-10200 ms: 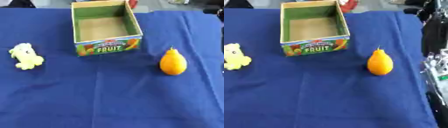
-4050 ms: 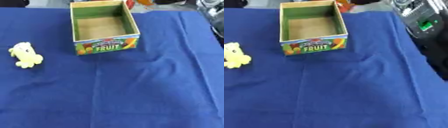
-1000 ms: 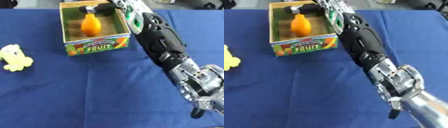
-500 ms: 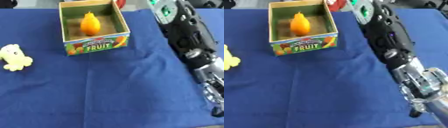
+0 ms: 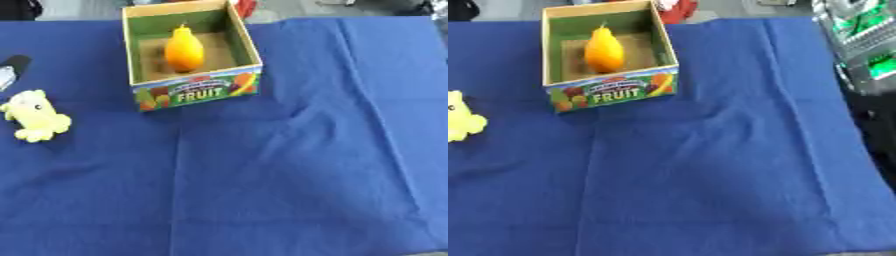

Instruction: Pick up objects on the table and place them in the box.

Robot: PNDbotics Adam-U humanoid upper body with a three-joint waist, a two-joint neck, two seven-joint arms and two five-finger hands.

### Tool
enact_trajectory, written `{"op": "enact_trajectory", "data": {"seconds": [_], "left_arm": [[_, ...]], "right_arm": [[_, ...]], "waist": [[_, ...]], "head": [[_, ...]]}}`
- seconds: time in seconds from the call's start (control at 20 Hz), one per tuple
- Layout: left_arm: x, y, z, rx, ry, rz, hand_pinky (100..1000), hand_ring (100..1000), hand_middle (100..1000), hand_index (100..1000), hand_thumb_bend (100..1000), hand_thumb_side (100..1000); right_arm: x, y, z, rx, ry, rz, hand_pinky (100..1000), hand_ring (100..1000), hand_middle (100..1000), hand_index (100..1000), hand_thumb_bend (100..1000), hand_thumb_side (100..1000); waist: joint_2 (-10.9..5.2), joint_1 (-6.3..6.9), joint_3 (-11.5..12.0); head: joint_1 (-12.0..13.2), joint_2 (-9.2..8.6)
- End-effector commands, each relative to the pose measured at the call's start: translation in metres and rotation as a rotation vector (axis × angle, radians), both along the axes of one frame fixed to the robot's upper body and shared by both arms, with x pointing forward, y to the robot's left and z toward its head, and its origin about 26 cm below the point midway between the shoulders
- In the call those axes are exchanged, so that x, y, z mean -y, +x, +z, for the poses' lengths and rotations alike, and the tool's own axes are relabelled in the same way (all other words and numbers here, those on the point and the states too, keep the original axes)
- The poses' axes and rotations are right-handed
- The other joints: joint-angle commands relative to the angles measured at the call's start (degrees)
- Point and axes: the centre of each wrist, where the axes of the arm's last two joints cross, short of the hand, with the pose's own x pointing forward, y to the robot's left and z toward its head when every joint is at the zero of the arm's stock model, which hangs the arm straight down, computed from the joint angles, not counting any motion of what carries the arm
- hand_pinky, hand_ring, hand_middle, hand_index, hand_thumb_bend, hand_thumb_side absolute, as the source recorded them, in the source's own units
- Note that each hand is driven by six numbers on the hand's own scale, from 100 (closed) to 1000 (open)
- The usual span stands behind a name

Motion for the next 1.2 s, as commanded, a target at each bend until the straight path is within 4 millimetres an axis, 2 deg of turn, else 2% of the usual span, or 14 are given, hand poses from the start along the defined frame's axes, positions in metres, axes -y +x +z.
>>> {"op": "enact_trajectory", "data": {"seconds": [0.05,0.15,0.25,0.3,0.35,0.4,0.5,0.55,0.65,0.9,1.2], "left_arm": [[-0.011,0.01,0.011,-0.042,0.085,0.049,599,861,815,952,553,802],[-0.014,0.017,0.011,-0.081,0.126,0.064,620,873,830,962,669,831],[-0.016,0.024,0.011,-0.123,0.156,0.076,634,882,840,967,760,851],[-0.017,0.028,0.01,-0.144,0.168,0.083,635,882,841,967,769,853],[-0.018,0.031,0.01,-0.167,0.179,0.091,641,887,848,971,837,871],[-0.019,0.034,0.009,-0.189,0.188,0.098,644,889,850,972,871,884],[-0.02,0.038,0.009,-0.222,0.197,0.108,644,889,850,972,871,884],[-0.021,0.04,0.008,-0.235,0.199,0.113,652,896,861,980,941,928],[-0.025,0.046,0.004,-0.303,0.198,0.14,657,902,870,990,981,945],[-0.029,0.06,-0.003,-0.448,0.175,0.16,663,914,879,1000,1000,963],[-0.028,0.069,-0.016,-0.545,0.179,0.154,675,927,890,1000,1000,935]], "right_arm": [[0.01,-0.018,0.008,0.069,0.06,0.001,685,817,725,946,400,982],[0.017,-0.018,0.0,0.066,0.09,-0.001,685,815,722,945,395,982],[0.023,-0.018,-0.007,0.066,0.116,-0.01,685,813,719,943,392,983],[0.026,-0.018,-0.01,0.065,0.128,-0.015,685,813,719,943,392,983],[0.028,-0.018,-0.013,0.062,0.139,-0.02,685,811,717,940,389,985],[0.03,-0.017,-0.016,0.059,0.149,-0.025,685,810,716,940,388,985],[0.034,-0.017,-0.021,0.055,0.164,-0.032,685,810,716,940,388,985],[0.035,-0.017,-0.022,0.053,0.169,-0.035,686,807,713,938,386,988],[0.038,-0.017,-0.027,0.043,0.185,-0.047,686,805,711,937,385,989],[0.041,-0.017,-0.034,0.03,0.212,-0.055,685,801,709,935,383,990],[0.042,-0.016,-0.038,0.018,0.234,-0.068,686,798,706,933,383,993]], "waist": [[-1.65,0.25,-0.2],[-1.89,0.34,-0.4],[-2.11,0.39,-0.7],[-2.21,0.4,-0.8],[-2.31,0.41,-0.9],[-2.41,0.41,-1.0],[-2.54,0.4,-1.1],[-2.61,0.41,-1.1],[-2.97,0.41,-1.1],[-3.63,0.27,-1.0],[-4.01,0.1,-1.1]], "head": [[0.5,0.66],[0.6,0.82],[0.7,0.92],[0.8,0.93],[1.0,0.89],[1.2,0.86],[1.4,0.78],[1.5,0.75],[2.1,0.76],[3.0,0.74],[3.3,0.7]]}}
